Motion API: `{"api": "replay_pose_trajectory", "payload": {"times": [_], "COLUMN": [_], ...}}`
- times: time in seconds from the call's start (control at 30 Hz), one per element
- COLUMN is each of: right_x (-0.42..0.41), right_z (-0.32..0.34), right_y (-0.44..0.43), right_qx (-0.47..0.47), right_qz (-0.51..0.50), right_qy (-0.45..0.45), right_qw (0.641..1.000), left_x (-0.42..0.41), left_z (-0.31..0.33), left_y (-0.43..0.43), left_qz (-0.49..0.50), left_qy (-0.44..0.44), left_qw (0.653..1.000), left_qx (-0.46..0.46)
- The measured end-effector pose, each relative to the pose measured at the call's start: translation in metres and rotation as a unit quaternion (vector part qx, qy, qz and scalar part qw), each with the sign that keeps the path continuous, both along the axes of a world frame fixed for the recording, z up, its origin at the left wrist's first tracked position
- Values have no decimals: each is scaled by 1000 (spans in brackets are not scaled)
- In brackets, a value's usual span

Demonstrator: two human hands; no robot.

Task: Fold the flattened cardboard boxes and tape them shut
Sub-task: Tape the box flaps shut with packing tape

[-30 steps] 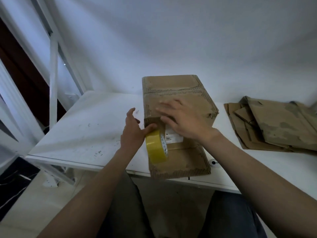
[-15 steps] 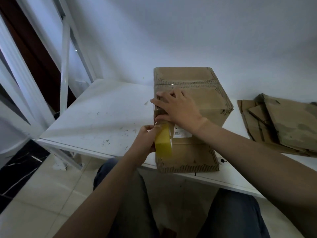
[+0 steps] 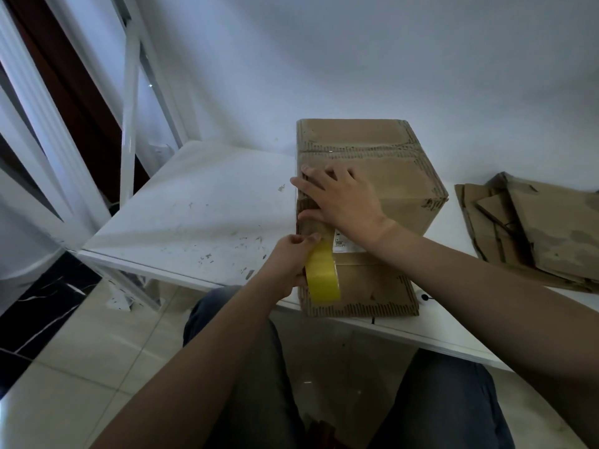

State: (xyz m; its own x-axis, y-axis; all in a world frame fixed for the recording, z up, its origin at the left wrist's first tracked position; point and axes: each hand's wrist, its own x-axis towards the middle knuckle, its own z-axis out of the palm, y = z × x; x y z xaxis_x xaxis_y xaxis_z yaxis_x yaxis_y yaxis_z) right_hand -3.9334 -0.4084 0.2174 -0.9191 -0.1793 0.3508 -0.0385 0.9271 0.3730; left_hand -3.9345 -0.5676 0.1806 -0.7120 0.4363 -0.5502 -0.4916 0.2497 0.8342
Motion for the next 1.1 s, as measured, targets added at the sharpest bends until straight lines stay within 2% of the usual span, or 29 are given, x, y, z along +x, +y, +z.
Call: {"api": "replay_pose_trajectory", "payload": {"times": [0.13,0.33,0.47,0.63,0.8,0.9,0.97,1.1], "right_x": [5,3,12,71,142,175,191,210], "right_z": [3,4,14,12,-14,-34,-48,-73], "right_y": [7,3,13,47,91,114,127,138], "right_qx": [2,11,-72,-213,-208,-195,-213,-260], "right_qz": [8,3,25,-12,-71,-91,-97,-164], "right_qy": [-30,-41,-58,5,106,129,89,-88], "right_qw": [1000,999,995,977,970,968,968,948], "left_x": [-6,-4,1,7,20,28,32,40], "left_z": [4,-3,-7,-11,-17,-17,-16,-15], "left_y": [-8,-6,-2,3,13,20,24,32], "left_qz": [-2,25,33,69,110,143,167,204], "left_qy": [10,29,42,51,86,121,120,120], "left_qw": [999,999,998,995,990,982,979,971], "left_qx": [38,27,34,39,16,-6,-13,-15]}}
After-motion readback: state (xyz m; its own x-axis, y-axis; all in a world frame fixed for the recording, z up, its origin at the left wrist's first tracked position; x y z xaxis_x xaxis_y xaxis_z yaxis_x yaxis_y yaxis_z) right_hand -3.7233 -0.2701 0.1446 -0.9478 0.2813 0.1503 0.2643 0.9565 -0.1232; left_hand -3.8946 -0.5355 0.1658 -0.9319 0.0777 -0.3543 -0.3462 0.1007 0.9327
